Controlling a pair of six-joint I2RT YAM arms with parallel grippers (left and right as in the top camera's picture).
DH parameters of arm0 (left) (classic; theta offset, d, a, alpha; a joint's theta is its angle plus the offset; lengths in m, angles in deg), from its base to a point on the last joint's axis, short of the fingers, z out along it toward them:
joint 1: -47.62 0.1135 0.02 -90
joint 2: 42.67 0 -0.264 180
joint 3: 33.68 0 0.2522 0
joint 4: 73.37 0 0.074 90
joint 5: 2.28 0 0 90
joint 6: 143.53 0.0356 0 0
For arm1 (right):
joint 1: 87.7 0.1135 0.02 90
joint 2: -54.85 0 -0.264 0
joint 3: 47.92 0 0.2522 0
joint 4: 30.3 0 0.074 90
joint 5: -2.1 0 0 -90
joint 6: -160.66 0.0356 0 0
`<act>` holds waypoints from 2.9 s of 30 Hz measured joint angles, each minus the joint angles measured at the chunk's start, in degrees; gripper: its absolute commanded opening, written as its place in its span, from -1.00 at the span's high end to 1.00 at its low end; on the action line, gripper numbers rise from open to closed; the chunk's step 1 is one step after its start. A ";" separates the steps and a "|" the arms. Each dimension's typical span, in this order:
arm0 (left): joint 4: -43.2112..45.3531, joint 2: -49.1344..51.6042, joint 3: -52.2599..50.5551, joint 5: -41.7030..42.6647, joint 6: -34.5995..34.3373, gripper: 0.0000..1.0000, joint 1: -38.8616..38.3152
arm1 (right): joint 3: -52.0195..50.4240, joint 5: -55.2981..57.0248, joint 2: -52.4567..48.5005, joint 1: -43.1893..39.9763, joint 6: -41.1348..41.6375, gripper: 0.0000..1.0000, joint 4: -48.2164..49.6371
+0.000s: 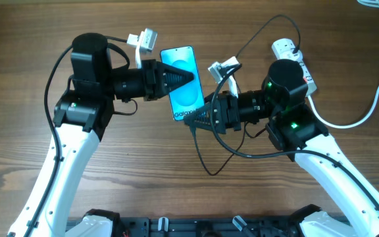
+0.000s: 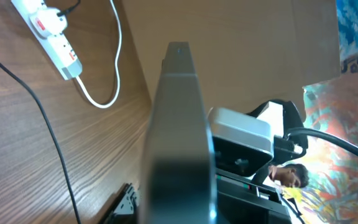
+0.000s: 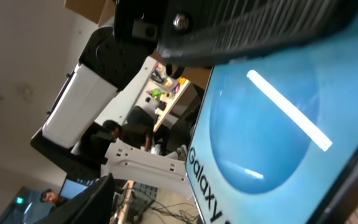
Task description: Plug charger to phone and switch on socket
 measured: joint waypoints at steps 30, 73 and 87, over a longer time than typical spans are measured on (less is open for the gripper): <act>3.37 -0.11 -0.04 2.36 0.42 0.92 0.28 | 0.17 -3.34 -0.11 -0.04 -3.63 0.91 -10.16; -35.78 0.00 -1.27 -0.50 -12.00 0.92 6.27 | 1.53 62.64 0.31 -14.84 -24.11 0.91 -59.08; -40.79 -0.02 -1.27 18.82 -19.34 0.92 3.67 | 1.53 76.32 -4.92 -14.99 -26.43 0.91 -63.19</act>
